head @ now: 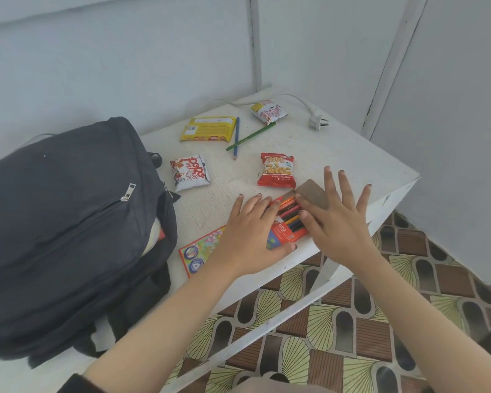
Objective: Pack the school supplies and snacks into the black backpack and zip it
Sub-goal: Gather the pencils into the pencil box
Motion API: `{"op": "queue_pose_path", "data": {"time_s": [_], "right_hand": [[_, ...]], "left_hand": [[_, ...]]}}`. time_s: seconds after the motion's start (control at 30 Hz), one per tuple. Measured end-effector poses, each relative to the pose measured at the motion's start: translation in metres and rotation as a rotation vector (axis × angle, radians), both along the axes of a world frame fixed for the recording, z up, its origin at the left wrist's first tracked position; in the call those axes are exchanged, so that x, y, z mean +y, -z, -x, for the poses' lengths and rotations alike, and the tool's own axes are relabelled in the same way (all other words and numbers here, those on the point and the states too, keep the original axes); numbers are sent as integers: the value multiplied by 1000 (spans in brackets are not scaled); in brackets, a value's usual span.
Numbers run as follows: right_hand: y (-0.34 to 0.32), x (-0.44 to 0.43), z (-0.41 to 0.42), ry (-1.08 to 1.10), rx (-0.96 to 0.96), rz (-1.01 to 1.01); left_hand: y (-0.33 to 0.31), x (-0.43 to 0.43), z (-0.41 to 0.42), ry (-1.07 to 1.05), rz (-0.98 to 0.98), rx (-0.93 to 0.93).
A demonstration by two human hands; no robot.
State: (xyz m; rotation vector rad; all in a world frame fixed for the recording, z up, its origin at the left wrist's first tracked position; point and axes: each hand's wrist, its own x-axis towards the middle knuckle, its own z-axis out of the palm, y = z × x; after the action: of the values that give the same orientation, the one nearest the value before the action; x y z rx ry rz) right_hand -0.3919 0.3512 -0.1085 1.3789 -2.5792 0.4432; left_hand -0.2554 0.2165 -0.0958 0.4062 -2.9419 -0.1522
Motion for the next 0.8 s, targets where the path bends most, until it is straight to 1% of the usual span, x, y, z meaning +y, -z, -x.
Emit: {"op": "queue_pose_path", "data": {"time_s": [0.1, 0.2, 0.27, 0.33, 0.4, 0.5, 0.6, 0.7, 0.8], "right_hand": [[-7, -1, 2, -30, -58, 14], [-16, -7, 5, -78, -188, 155], [-24, -16, 9, -77, -268, 243], [-31, -31, 19, -75, -283, 314], [-37, -52, 33, -76, -229, 330], [-44, -88, 57, -73, -154, 221], [-47, -121, 77, -88, -142, 107], [-47, -153, 91, -102, -84, -48], [-50, -181, 95, -107, -20, -170]], "left_hand": [[-1, -4, -1, 32, -27, 8], [-7, -11, 0, 61, -143, 33], [-17, -18, 2, 53, -227, 90], [-29, -31, 6, 2, -262, 131], [-38, -49, 13, -42, -268, 125], [-48, -80, 27, -38, -178, 63], [-52, -109, 41, -34, -68, 26], [-48, -131, 50, -44, 52, -6], [-42, -143, 58, -43, 182, -89]]}}
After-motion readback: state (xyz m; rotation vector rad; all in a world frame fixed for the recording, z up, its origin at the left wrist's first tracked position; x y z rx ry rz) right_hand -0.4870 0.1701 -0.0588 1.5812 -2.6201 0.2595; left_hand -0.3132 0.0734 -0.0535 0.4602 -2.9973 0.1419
